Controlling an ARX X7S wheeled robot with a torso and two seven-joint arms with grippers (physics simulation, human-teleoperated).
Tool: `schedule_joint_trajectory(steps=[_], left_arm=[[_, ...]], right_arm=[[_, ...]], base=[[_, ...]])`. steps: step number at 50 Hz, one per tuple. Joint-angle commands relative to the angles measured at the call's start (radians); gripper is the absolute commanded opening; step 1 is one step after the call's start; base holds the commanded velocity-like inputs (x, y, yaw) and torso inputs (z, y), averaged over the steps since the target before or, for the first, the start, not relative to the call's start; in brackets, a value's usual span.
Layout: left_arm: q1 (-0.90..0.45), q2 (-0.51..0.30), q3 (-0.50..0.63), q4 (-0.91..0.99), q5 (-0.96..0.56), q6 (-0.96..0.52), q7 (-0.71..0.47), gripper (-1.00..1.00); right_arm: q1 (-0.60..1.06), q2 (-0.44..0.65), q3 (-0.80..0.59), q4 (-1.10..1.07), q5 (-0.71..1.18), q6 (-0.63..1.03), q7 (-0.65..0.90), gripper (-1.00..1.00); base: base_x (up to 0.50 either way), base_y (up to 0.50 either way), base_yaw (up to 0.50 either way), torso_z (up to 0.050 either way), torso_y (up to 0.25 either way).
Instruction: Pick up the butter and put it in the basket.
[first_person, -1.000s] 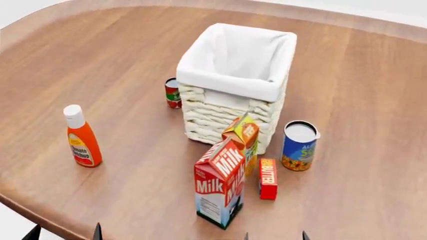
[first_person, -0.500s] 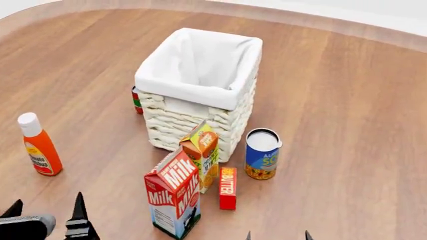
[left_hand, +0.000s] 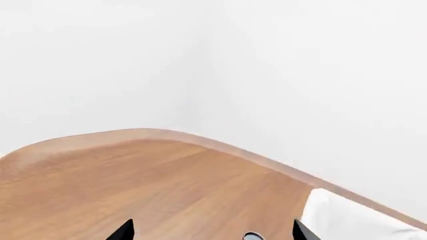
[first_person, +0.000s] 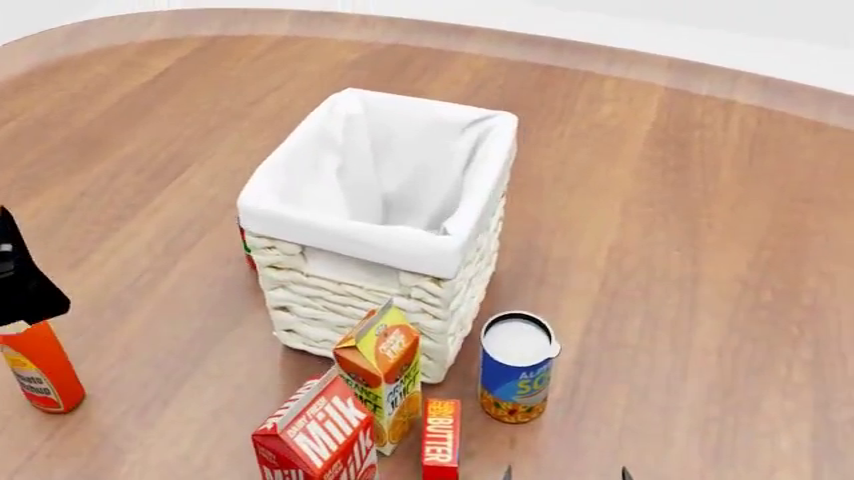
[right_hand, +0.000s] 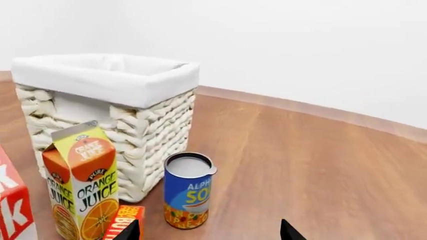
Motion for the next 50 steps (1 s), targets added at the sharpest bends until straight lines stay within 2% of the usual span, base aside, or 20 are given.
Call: schedule_joint_trajectory(steps=[1, 7, 17, 47, 50], left_arm=[[-0.051, -0.017, -0.048, 0.024, -0.059, -0.068, -0.026, 1.0], [-0.053, -0.019, -0.054, 0.031, -0.07, -0.076, -0.032, 1.0], [-0.052, -0.023, -0.064, 0.052, -0.088, -0.088, -0.042, 1.0], [-0.037, -0.026, -0.042, 0.034, -0.068, -0.033, -0.03, 1.0], [-0.03, -0.031, -0.031, 0.035, -0.051, -0.01, -0.02, 1.0]], right_arm=[[-0.004, 0.006, -0.005, -0.012, -0.024, 0.022, 0.035, 1.0], [-0.01, 0.012, -0.009, -0.026, -0.018, 0.017, 0.031, 1.0], [-0.005, 0.016, -0.017, -0.019, -0.024, 0.021, 0.04, 1.0], [-0.001, 0.026, -0.034, -0.011, -0.018, 0.015, 0.053, 1.0], [-0.003, 0.028, -0.035, -0.016, -0.018, 0.019, 0.056, 1.0]], base=[[0.0, 0.0, 0.0, 0.0, 0.0], [0.04, 0.01, 0.0, 0.0, 0.0], [0.47, 0.17, 0.0, 0.0, 0.0], [0.0, 0.0, 0.0, 0.0, 0.0], [0.0, 0.0, 0.0, 0.012, -0.25]])
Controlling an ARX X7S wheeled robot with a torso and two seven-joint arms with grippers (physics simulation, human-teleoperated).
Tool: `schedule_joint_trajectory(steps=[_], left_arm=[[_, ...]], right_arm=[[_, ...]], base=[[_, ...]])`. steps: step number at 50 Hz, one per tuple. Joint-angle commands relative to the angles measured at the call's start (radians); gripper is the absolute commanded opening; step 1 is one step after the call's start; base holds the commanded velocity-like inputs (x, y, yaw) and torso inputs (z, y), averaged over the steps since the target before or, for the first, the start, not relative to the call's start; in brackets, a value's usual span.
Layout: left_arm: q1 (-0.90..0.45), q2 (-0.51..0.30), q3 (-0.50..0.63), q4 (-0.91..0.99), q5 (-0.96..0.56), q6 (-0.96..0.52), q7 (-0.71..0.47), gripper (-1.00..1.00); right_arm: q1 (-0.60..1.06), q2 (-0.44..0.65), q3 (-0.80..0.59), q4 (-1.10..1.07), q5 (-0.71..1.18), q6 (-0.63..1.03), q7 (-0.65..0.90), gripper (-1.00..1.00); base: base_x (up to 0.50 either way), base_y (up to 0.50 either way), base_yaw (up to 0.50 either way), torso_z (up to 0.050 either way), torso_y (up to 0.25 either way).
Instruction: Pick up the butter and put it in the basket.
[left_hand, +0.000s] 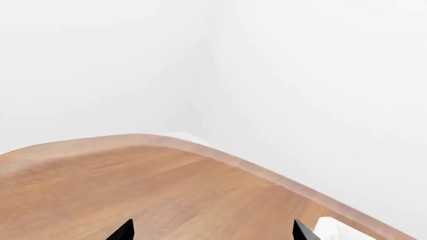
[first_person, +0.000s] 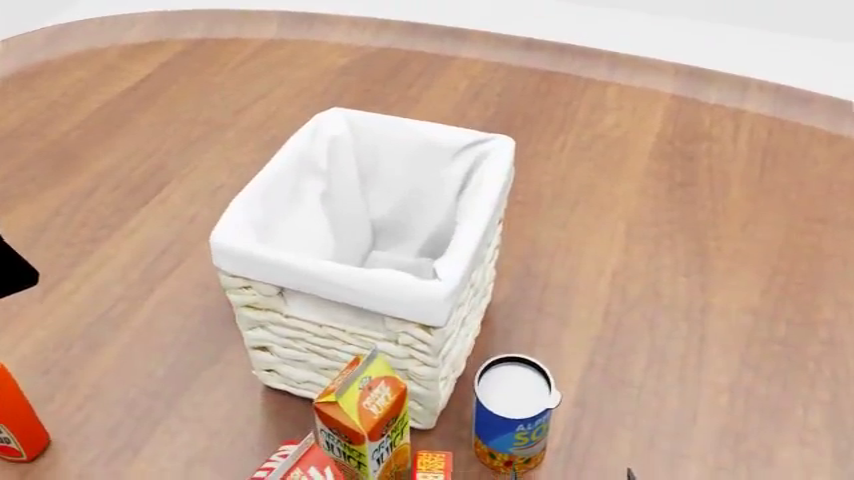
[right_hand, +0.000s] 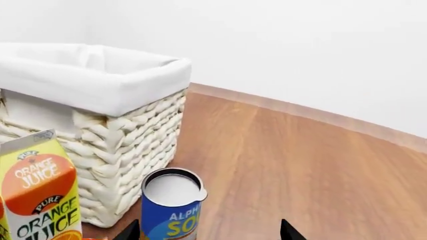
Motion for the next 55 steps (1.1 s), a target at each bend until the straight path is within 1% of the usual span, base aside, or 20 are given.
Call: schedule_joint_trajectory(steps=[1, 5, 41, 42, 46, 49, 55], left_arm=[[0.013, -0.006, 0.012, 0.002, 0.018, 0.044, 0.019, 1.0], [0.019, -0.009, 0.018, 0.01, 0.032, 0.058, 0.015, 1.0], [0.002, -0.013, 0.002, 0.002, -0.001, 0.041, -0.011, 1.0], [-0.01, -0.006, -0.018, -0.004, -0.034, 0.006, -0.028, 1.0], [-0.018, -0.008, -0.025, -0.012, -0.045, -0.003, -0.031, 1.0], [-0.014, -0.007, -0.029, -0.011, -0.049, -0.003, -0.035, 1.0], [0.005, -0.011, -0.044, 0.036, -0.074, -0.036, -0.061, 1.0]], right_arm=[[-0.001, 0.005, -0.005, -0.005, 0.001, 0.004, 0.008, 1.0], [-0.001, 0.006, -0.007, -0.005, 0.002, 0.004, 0.01, 1.0], [-0.003, 0.022, -0.021, -0.009, 0.015, -0.002, 0.03, 1.0], [-0.003, 0.022, -0.024, -0.007, 0.013, -0.01, 0.029, 1.0], [0.012, 0.023, -0.047, -0.004, 0.029, -0.016, -0.008, 1.0], [0.027, 0.025, -0.077, -0.034, 0.046, 0.031, -0.044, 1.0], [0.022, 0.035, -0.108, -0.114, 0.058, 0.106, -0.065, 1.0]], base=[[0.0, 0.0, 0.0, 0.014, -0.25], [0.0, 0.0, 0.0, 0.014, -0.25], [0.0, 0.0, 0.0, 0.013, -0.25], [0.0, 0.0, 0.0, 0.0, 0.0], [0.0, 0.0, 0.0, 0.0, 0.0], [0.0, 0.0, 0.0, 0.0, 0.0], [0.0, 0.0, 0.0, 0.0, 0.0]])
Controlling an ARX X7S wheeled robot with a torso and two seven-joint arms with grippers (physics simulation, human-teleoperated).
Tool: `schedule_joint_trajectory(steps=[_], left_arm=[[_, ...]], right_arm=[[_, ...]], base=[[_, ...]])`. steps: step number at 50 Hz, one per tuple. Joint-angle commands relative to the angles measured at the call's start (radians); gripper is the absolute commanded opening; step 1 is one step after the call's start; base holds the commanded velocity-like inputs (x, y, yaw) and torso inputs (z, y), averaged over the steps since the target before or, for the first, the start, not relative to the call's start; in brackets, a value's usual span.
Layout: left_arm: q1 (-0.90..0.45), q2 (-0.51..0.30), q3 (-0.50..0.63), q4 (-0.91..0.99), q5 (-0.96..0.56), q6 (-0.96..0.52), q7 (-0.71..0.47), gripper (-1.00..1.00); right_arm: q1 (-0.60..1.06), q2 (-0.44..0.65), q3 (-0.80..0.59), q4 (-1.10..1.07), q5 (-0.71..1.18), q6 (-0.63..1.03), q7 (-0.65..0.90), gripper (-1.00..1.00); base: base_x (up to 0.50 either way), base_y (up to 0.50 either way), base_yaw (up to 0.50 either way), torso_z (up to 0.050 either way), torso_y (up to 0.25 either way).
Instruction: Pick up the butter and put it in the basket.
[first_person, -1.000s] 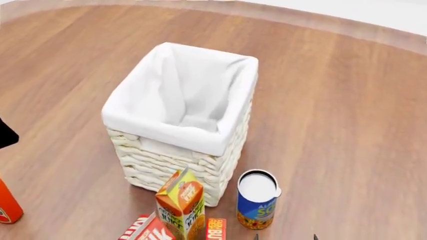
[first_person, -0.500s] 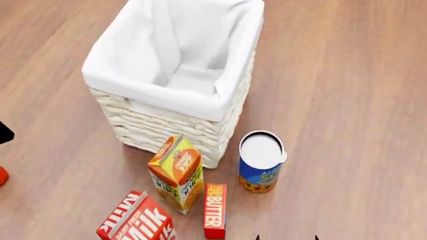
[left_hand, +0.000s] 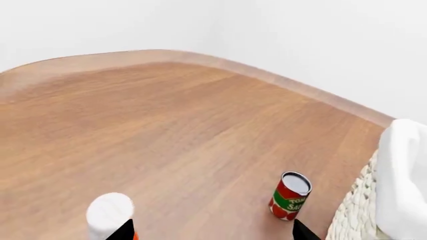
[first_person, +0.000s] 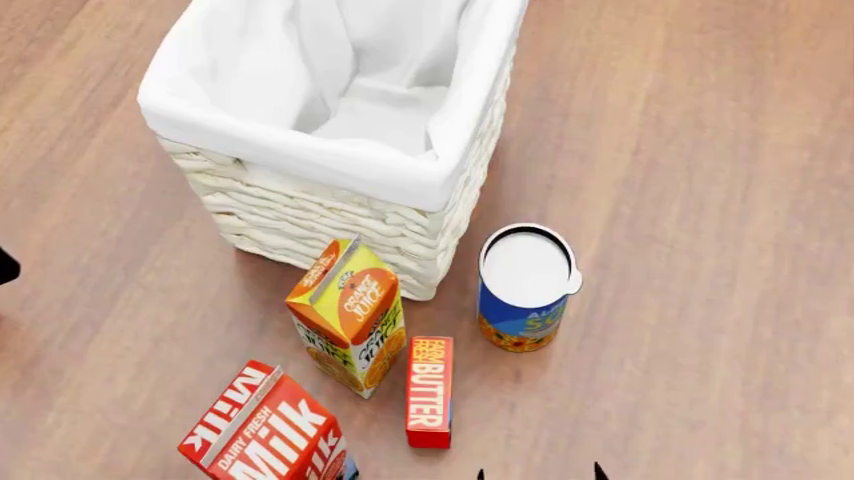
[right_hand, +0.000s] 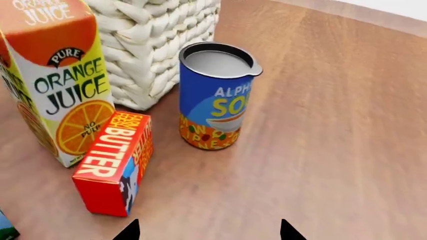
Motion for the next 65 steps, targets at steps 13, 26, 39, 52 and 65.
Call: schedule_joint_trajectory(steps=[13, 26, 39, 52, 65], left_arm=[[0.057, -0.007, -0.038, 0.11, -0.062, -0.065, -0.062, 1.0], [0.068, -0.013, -0.039, 0.132, -0.072, -0.083, -0.085, 1.0], [0.043, -0.021, -0.031, 0.108, -0.075, -0.086, -0.084, 1.0], [0.047, -0.024, -0.035, 0.121, -0.089, -0.093, -0.095, 1.0], [0.049, -0.025, -0.036, 0.126, -0.1, -0.095, -0.101, 1.0]], right_arm=[[0.002, 0.026, -0.084, -0.144, 0.032, 0.143, -0.06, 1.0], [0.008, 0.025, -0.105, -0.168, 0.055, 0.182, -0.074, 1.0], [0.103, 0.013, -0.131, -0.133, 0.063, 0.226, -0.104, 1.0], [0.142, 0.014, -0.126, -0.115, 0.067, 0.237, -0.1, 1.0], [0.188, 0.017, -0.121, -0.103, 0.084, 0.275, -0.106, 1.0]], base=[[0.0, 0.0, 0.0, 0.0, 0.0], [0.0, 0.0, 0.0, 0.0, 0.0], [0.0, 0.0, 0.0, 0.0, 0.0], [0.0, 0.0, 0.0, 0.0, 0.0], [0.0, 0.0, 0.0, 0.0, 0.0]])
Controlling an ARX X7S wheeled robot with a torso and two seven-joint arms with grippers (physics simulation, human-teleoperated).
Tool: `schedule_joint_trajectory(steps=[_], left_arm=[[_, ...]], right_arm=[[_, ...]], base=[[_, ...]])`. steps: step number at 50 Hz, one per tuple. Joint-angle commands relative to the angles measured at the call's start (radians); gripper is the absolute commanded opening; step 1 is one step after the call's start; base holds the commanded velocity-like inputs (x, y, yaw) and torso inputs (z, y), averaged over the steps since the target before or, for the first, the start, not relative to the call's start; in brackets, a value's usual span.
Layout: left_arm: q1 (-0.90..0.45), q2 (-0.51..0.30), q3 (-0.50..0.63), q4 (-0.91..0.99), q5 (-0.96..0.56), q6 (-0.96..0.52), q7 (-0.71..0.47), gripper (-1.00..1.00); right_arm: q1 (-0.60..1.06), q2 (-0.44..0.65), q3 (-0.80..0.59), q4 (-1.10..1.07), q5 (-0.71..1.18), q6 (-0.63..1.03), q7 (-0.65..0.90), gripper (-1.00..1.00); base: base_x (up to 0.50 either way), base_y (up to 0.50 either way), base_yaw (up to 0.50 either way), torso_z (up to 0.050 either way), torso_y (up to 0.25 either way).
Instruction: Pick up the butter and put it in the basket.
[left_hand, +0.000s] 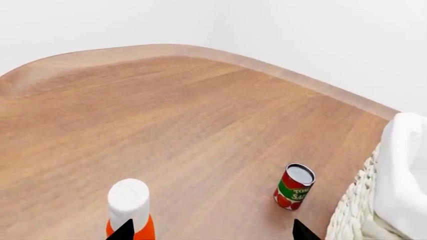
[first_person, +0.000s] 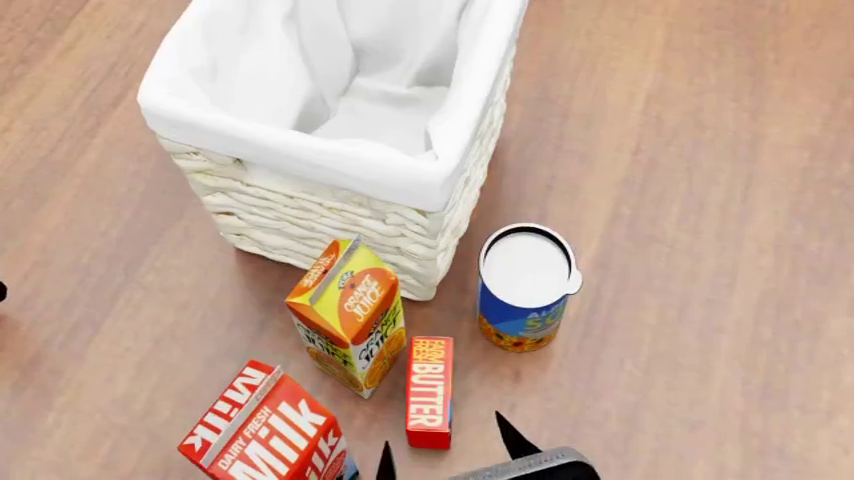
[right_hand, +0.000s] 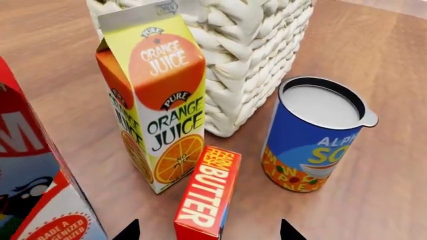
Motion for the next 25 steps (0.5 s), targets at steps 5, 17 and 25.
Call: schedule_joint_trajectory(steps=[5, 17, 25], left_arm=[[0.001, -0.004, -0.008, 0.015, -0.02, -0.011, -0.015, 1.0], [0.006, -0.007, -0.022, 0.039, -0.045, -0.025, -0.032, 1.0], [0.01, -0.01, -0.029, 0.051, -0.058, -0.03, -0.04, 1.0]], right_arm=[[0.047, 0.002, 0.005, 0.038, 0.023, 0.009, -0.019, 1.0], [0.066, -0.003, 0.002, 0.117, 0.035, -0.021, -0.041, 1.0], [0.083, -0.009, 0.012, 0.177, 0.054, -0.044, -0.058, 1.0]], base=[[0.0, 0.0, 0.0, 0.0, 0.0], [0.0, 0.0, 0.0, 0.0, 0.0], [0.0, 0.0, 0.0, 0.0, 0.0]])
